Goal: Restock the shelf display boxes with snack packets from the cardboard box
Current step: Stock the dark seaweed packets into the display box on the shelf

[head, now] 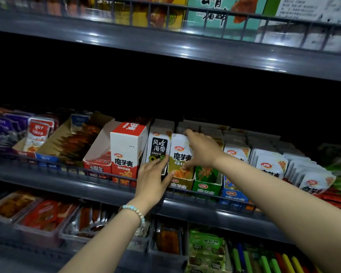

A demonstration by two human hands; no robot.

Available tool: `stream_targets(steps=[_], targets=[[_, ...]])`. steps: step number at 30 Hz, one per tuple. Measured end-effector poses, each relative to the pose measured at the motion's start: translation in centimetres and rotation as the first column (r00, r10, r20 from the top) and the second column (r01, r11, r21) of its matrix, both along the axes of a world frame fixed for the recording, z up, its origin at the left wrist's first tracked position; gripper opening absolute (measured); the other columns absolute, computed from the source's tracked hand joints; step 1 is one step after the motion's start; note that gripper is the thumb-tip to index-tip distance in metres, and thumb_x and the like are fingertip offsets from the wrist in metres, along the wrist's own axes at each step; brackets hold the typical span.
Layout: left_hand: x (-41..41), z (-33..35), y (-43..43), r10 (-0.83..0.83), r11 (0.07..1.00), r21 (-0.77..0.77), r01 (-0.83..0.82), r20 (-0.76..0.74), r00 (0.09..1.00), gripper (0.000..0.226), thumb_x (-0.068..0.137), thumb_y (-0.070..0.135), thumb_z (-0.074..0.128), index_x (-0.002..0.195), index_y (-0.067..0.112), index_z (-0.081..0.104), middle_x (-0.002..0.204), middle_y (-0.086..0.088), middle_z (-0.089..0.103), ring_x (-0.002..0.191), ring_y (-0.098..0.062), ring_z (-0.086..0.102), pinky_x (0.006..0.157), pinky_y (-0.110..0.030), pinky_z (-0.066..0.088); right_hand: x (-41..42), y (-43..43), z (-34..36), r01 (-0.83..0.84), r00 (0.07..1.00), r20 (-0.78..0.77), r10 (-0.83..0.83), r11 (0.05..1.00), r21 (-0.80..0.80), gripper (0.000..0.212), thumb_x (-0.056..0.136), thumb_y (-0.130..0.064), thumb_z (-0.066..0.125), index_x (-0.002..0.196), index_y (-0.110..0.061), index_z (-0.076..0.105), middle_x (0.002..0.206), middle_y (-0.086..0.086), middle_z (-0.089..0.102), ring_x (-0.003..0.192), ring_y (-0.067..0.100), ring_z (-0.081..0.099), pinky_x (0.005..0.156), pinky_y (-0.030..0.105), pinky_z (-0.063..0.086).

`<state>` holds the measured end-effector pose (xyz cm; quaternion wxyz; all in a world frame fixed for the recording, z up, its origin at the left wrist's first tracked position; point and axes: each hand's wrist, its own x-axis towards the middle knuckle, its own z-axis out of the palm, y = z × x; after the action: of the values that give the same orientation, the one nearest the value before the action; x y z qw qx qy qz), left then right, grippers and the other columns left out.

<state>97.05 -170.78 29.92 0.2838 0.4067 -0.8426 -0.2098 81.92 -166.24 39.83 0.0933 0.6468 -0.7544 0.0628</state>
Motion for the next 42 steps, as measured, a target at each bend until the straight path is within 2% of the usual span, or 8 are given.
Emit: stream_targets(steps=[6,13,19,23,26,30,35,42], targets=[[-0.3,1.1,0.5,0.011,0.989,0.144,0.006,-0.118,0.993,0.061,0.093,0.04,0.055,0.147,0.035,0.029,0.147,0.011,0.04,0.138,-0.019,0.022,0.114,-0.035,0.019,-0.2,0.3,-0.9,-0.043,0.999,-0.006,0.043,0.994,-0.104,0.094,0.065,-0.04,0.084,0.139,-0.017,0.031,0.139,0.004,0.046,0.13,0.023,0.042,0.107,0.034,0.031],[-1.1,1.2,0.1,0.059,0.979,0.202,-0.023,-0.171,0.984,0.061,0.087,0.037,0.064,0.143,0.035,0.038,0.133,0.012,0.057,0.13,-0.018,0.039,0.109,-0.033,0.022,-1.3,-0.4,-1.1,-0.034,0.997,-0.073,0.026,0.993,-0.109,0.095,0.069,-0.044,0.08,0.144,-0.02,0.027,0.138,0.003,0.049,0.128,0.023,0.043,0.103,0.035,0.032],[-1.5,1.9,0.0,-0.016,0.977,0.205,0.057,-0.194,0.981,0.079,0.088,0.027,0.065,0.151,0.028,0.018,0.15,0.007,0.037,0.139,-0.021,0.034,0.114,-0.044,0.031,-2.4,-0.7,0.2,-0.004,0.989,0.151,-0.003,0.999,0.047,0.095,0.079,-0.046,0.071,0.151,-0.015,0.017,0.151,0.009,0.034,0.137,0.026,0.034,0.106,0.033,0.031],[-2.2,3.4,0.3,-0.096,0.946,0.269,0.18,-0.299,0.95,0.08,0.094,0.024,0.057,0.152,0.031,0.002,0.158,0.008,0.016,0.145,-0.016,0.017,0.115,-0.038,0.022,-3.2,0.4,-0.2,-0.002,0.965,0.261,0.016,0.999,-0.052,0.096,0.085,-0.041,0.066,0.152,-0.017,0.003,0.153,0.01,0.03,0.138,0.026,0.033,0.107,0.032,0.031],[-2.9,3.6,0.2,-0.135,0.943,0.249,0.219,-0.315,0.939,0.075,0.098,0.024,0.049,0.151,0.036,-0.002,0.159,0.01,0.007,0.147,-0.013,0.006,0.117,-0.039,0.014,-2.8,1.6,-1.9,0.042,0.933,0.36,0.016,0.987,-0.152,0.084,0.092,-0.037,0.057,0.152,-0.016,0.002,0.156,0.007,0.023,0.143,0.025,0.02,0.114,0.037,0.023],[-4.0,3.4,0.0,-0.148,0.932,0.269,0.243,-0.33,0.932,0.072,0.1,0.02,0.044,0.151,0.037,-0.005,0.16,0.01,-0.002,0.147,-0.011,-0.003,0.117,-0.037,0.01,-1.7,1.9,-3.8,0.105,0.876,0.481,-0.039,0.988,-0.111,0.076,0.098,-0.038,0.046,0.152,-0.016,-0.004,0.16,0.004,0.0,0.147,0.025,-0.009,0.117,0.038,0.002],[-4.3,3.5,-0.4,-0.138,0.923,0.29,0.253,-0.364,0.921,0.075,0.099,0.018,0.048,0.152,0.033,-0.002,0.16,0.008,0.006,0.147,-0.014,0.006,0.11,-0.027,0.014,-1.7,1.2,-2.9,0.113,0.881,0.468,-0.064,0.991,-0.077,0.075,0.098,-0.039,0.044,0.151,-0.011,-0.001,0.158,0.011,0.011,0.146,0.03,0.0,0.117,0.042,0.007],[-4.6,3.1,-0.5,-0.098,0.911,0.329,0.25,-0.414,0.905,0.076,0.096,0.009,0.051,0.153,0.032,0.005,0.153,0.005,0.025,0.142,-0.014,0.022,0.107,-0.026,0.028,-1.1,0.5,-2.8,0.068,0.804,0.595,-0.016,0.996,-0.066,0.079,0.099,-0.033,0.046,0.151,-0.015,-0.01,0.16,0.006,-0.004,0.145,0.031,-0.014,0.117,0.043,-0.001]])
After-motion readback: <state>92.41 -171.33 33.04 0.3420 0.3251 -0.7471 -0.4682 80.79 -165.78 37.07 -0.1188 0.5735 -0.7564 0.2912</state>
